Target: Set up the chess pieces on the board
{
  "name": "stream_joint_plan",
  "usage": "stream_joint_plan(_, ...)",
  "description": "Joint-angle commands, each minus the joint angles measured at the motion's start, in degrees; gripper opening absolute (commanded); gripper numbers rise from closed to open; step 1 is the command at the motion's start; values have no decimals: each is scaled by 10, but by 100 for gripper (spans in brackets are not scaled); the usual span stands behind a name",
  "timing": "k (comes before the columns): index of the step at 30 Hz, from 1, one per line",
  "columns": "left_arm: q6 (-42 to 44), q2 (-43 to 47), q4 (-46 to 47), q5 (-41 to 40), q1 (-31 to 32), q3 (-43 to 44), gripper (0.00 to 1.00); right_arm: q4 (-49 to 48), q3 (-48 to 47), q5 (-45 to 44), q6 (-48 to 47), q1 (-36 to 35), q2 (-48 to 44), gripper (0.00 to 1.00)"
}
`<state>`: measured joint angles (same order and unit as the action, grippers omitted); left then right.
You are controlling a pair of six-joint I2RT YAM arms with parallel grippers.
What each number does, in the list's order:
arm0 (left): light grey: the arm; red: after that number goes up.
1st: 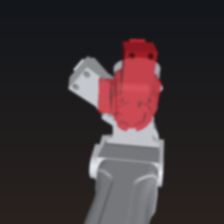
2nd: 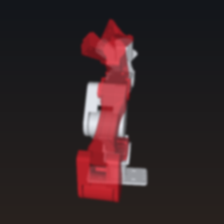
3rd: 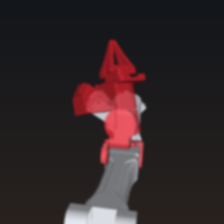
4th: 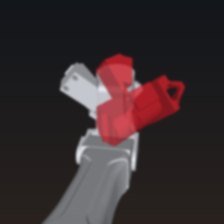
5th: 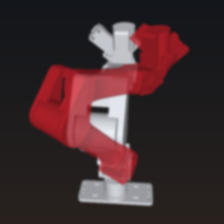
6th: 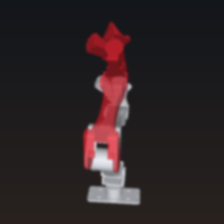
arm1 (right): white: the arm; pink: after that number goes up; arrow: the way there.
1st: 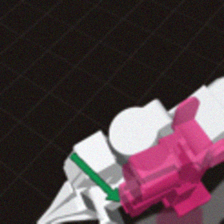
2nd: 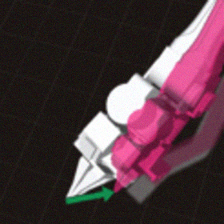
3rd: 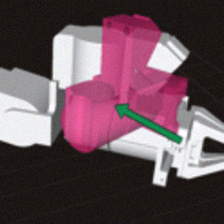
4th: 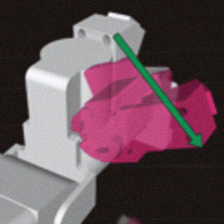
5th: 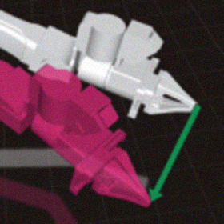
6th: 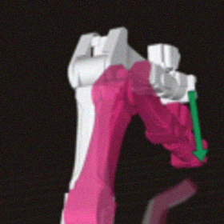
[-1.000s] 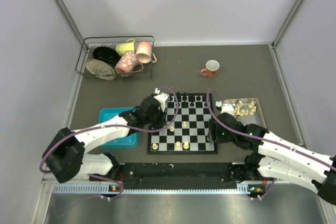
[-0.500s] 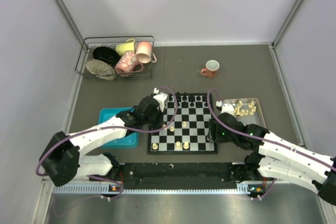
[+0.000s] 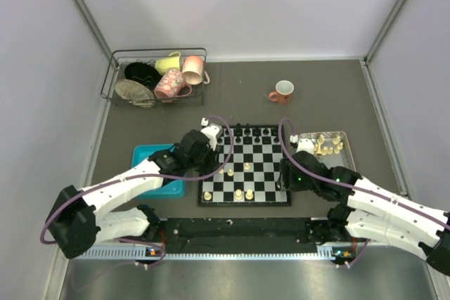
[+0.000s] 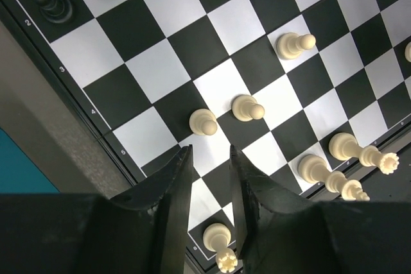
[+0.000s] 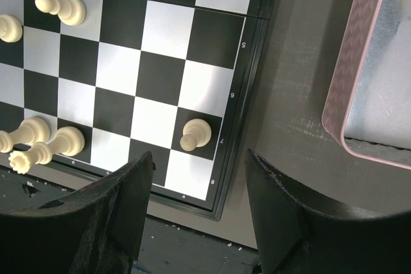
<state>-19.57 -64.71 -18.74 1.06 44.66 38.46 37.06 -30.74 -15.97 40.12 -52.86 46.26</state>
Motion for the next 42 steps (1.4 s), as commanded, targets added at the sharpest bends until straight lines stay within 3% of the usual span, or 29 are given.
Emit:
stream_joint_plan(1, 0, -16, 11, 3, 6, 13, 38, -3, -3, 1, 6, -8, -14, 59)
stream_joint_plan(4, 3, -38, 14, 0, 9, 22, 46, -4, -1, 1, 6, -8, -21, 60)
stream_joint_plan(10, 11, -81, 18, -5, 16, 42, 47, -4, 2, 4, 8, -8, -29, 60)
stream_joint_plan(19, 16, -106, 27, -26, 20, 49, 41, -3, 3, 5, 7, -8, -28, 59)
stream_joint_plan(25, 22, -118, 27, -27, 21, 54, 31, -4, 2, 3, 5, -8, -28, 60)
stream_joint_plan(42, 29, -131, 28, -30, 24, 70, 29, -5, 8, 3, 9, -8, -27, 60)
